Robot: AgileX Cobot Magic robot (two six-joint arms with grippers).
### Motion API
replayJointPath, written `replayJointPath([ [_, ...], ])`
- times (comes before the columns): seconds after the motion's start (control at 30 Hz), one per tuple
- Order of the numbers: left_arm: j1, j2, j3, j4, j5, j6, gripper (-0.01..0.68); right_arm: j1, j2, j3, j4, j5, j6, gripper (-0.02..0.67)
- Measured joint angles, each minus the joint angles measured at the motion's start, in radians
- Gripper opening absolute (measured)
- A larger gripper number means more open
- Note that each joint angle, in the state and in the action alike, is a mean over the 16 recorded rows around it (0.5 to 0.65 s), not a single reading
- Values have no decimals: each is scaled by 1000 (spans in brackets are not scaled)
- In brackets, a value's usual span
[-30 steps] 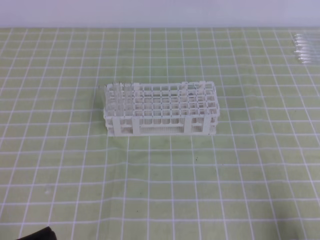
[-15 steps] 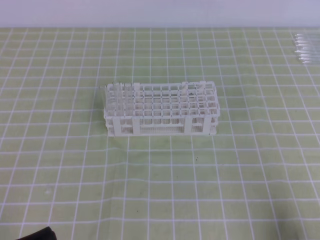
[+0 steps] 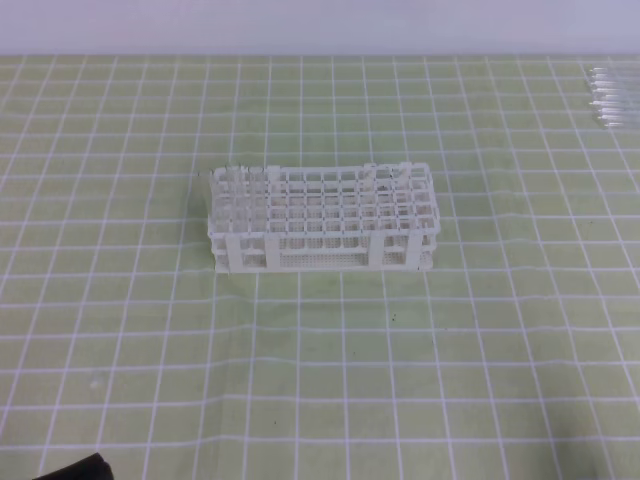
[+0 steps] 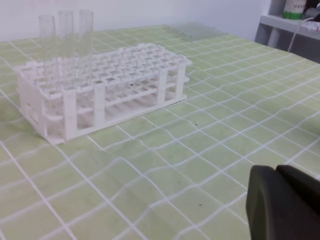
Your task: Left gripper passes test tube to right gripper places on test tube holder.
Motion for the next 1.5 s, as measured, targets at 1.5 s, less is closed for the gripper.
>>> replayJointPath([
  [1.5, 725, -6, -8, -743, -72, 716, -2, 0, 1, 0, 4, 0, 0, -16],
])
